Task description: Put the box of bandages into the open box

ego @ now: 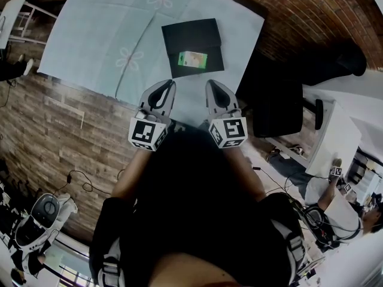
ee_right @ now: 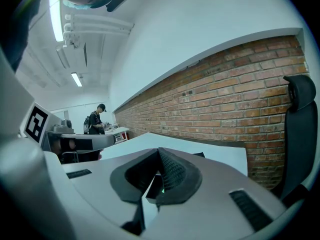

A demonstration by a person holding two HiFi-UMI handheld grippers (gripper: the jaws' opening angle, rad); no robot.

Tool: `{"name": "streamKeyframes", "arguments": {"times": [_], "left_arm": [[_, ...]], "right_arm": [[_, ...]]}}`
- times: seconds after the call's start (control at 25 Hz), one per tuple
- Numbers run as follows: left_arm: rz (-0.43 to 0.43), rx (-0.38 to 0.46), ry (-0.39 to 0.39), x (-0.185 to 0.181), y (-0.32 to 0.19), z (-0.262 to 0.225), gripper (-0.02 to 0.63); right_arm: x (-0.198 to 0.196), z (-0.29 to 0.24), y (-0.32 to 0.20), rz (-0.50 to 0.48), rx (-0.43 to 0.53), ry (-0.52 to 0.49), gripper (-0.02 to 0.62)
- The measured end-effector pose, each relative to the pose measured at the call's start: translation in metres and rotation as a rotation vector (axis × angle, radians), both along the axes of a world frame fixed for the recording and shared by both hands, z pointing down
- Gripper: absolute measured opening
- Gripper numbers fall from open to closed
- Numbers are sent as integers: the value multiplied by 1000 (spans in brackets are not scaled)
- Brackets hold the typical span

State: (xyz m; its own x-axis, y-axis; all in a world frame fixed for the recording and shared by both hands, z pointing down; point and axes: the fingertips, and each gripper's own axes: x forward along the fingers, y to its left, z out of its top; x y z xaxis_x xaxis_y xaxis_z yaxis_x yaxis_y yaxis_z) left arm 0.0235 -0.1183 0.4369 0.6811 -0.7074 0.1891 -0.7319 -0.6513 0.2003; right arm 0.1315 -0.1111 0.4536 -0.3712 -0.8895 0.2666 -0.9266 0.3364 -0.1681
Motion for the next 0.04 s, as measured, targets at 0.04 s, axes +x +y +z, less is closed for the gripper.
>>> {"name": "streamKeyframes", "arguments": {"times": [0.04], "left_arm": [[0, -1, 0, 1, 0, 0, 44]], "right_arm": [[1, 0, 0, 0, 0, 1, 28]]}}
